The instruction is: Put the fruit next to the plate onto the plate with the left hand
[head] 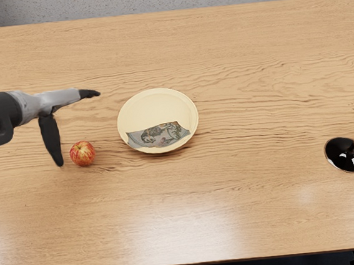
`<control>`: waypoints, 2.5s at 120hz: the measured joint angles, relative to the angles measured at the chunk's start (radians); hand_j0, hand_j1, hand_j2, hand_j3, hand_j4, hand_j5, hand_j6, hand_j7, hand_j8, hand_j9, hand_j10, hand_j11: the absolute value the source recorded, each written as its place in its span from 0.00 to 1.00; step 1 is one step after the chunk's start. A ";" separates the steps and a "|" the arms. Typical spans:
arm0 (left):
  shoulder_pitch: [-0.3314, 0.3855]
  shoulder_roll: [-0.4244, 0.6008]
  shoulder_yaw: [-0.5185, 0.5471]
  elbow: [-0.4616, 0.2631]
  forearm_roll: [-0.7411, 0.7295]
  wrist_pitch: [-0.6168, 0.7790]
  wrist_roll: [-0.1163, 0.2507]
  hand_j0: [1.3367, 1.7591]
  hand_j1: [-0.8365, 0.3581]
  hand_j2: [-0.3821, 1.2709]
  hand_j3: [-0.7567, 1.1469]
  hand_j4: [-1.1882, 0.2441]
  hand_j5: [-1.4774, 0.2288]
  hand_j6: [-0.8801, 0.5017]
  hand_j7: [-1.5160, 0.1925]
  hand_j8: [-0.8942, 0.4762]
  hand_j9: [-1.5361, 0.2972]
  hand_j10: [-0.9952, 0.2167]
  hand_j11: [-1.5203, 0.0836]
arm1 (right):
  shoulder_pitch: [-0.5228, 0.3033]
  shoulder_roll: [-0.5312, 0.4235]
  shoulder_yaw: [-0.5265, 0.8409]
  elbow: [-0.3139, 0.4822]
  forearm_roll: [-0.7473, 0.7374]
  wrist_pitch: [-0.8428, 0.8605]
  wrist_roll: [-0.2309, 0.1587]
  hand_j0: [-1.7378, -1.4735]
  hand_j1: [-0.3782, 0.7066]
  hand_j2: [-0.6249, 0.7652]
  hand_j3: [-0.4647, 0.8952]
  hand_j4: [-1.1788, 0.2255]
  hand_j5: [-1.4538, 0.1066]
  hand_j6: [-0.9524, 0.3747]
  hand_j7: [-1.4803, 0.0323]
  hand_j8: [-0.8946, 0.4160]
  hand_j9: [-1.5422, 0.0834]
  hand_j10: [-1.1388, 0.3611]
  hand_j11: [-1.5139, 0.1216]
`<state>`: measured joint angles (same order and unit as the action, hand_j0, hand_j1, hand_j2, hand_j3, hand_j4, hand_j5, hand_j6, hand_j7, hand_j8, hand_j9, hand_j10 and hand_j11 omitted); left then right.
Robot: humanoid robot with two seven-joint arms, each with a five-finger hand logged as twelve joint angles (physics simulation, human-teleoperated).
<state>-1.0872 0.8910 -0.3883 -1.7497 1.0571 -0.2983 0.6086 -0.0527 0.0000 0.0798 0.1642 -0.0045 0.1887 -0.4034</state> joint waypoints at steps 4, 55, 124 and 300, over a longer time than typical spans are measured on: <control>0.016 -0.009 0.001 -0.001 0.042 0.030 0.001 0.76 0.97 0.23 0.40 0.81 0.85 0.62 0.87 0.63 0.82 0.80 0.93 | 0.000 0.000 0.000 0.000 0.000 0.000 0.000 0.30 0.03 0.45 0.34 0.84 0.93 0.72 0.98 0.68 0.95 0.76 0.93; 0.143 -0.096 0.063 -0.002 0.213 0.128 0.002 0.76 0.97 0.24 0.40 0.81 0.85 0.61 0.87 0.63 0.82 0.80 0.93 | 0.002 0.000 0.000 0.000 -0.001 0.000 0.000 0.30 0.03 0.45 0.34 0.84 0.93 0.72 0.98 0.68 0.95 0.76 0.93; 0.211 -0.145 0.075 0.084 0.349 0.216 0.002 0.76 0.79 0.26 0.40 0.68 0.71 0.48 0.73 0.50 0.69 0.65 0.78 | 0.004 0.000 0.000 0.000 -0.002 0.000 0.000 0.30 0.03 0.45 0.34 0.84 0.93 0.72 0.98 0.68 0.95 0.76 0.93; 0.305 -0.174 0.103 0.090 0.449 0.315 0.002 0.74 0.49 0.32 0.40 0.37 0.39 0.30 0.40 0.37 0.37 0.37 0.41 | 0.004 0.000 0.000 0.000 -0.002 0.000 0.000 0.30 0.03 0.45 0.34 0.84 0.93 0.72 0.98 0.68 0.95 0.76 0.93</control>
<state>-0.7820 0.7170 -0.2856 -1.6597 1.5059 0.0170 0.6108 -0.0491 0.0000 0.0797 0.1643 -0.0061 0.1887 -0.4034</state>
